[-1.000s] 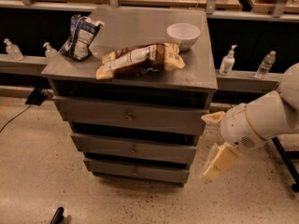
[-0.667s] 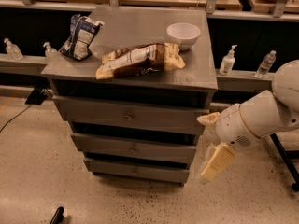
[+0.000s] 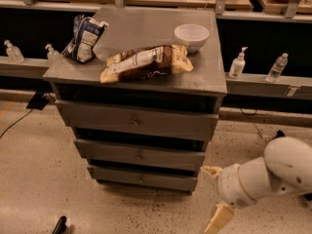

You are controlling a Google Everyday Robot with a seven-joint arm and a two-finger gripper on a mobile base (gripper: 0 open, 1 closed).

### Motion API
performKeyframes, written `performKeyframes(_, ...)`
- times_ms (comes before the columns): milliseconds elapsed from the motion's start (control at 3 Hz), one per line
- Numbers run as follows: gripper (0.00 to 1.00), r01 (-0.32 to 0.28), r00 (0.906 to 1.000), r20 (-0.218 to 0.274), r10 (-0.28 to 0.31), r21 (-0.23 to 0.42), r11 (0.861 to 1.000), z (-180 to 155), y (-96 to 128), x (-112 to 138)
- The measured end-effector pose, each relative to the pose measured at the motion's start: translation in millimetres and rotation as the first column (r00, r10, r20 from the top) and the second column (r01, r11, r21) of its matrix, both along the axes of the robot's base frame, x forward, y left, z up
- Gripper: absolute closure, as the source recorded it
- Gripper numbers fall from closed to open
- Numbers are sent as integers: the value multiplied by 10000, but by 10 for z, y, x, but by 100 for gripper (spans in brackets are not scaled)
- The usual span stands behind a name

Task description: Open bottom drawer

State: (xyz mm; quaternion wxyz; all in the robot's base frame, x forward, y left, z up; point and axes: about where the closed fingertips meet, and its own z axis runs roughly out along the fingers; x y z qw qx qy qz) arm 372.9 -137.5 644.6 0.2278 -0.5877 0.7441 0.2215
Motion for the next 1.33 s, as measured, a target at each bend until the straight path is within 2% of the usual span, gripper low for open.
performKeyframes(333, 0, 447, 9986, 296, -446, -28, 9990, -164, -6, 55)
performKeyframes(667, 0, 454, 9984, 341, -452, -32, 9990, -144, -7, 73)
performKeyframes(1000, 0, 1109, 9935, 251, -1109, -4, 9938, -324, -34, 270)
performKeyframes(1333, 0, 2403, 9699, -580, -2364, 746, 9678, -1137, 358, 688)
